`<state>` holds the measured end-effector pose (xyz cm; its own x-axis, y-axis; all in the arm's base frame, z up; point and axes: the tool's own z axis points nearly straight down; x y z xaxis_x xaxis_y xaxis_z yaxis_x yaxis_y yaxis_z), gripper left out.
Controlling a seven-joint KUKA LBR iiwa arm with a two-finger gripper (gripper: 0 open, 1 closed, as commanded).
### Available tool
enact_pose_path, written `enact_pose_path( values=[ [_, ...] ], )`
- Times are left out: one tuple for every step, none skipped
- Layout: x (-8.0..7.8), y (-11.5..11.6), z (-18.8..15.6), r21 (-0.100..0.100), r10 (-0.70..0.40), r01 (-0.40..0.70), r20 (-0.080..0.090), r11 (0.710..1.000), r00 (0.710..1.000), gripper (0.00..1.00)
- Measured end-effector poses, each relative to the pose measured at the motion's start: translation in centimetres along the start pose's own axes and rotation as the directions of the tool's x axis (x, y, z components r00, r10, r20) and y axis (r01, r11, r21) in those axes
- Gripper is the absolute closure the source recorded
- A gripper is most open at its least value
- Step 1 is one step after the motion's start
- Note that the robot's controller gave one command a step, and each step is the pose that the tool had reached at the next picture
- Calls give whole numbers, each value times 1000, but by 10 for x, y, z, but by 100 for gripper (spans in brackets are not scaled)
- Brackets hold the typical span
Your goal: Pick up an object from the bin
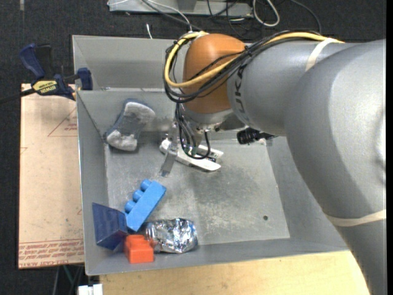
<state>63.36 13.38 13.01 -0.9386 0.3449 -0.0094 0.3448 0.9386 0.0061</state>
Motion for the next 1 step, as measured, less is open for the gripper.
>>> enact_pose_path(
  values=[
    [-12, -22, 30, -2, 134, -134, -5, 991, 991, 0]
  ],
)
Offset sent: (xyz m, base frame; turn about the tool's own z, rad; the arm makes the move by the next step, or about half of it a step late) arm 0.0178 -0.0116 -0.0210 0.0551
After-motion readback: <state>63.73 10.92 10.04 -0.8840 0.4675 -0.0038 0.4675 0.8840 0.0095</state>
